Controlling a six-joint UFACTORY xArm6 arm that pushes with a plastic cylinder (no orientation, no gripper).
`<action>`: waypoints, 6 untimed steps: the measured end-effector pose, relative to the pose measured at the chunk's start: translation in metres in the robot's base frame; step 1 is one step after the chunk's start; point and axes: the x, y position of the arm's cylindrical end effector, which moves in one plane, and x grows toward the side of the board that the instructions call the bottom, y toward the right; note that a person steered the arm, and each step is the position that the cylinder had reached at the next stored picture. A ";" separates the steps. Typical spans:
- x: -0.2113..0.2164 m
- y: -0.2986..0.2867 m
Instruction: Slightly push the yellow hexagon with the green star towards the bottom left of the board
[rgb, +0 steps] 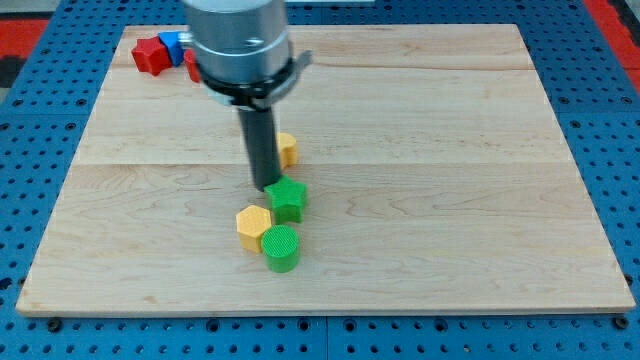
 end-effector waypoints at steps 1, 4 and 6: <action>-0.004 -0.003; 0.041 0.016; 0.030 0.040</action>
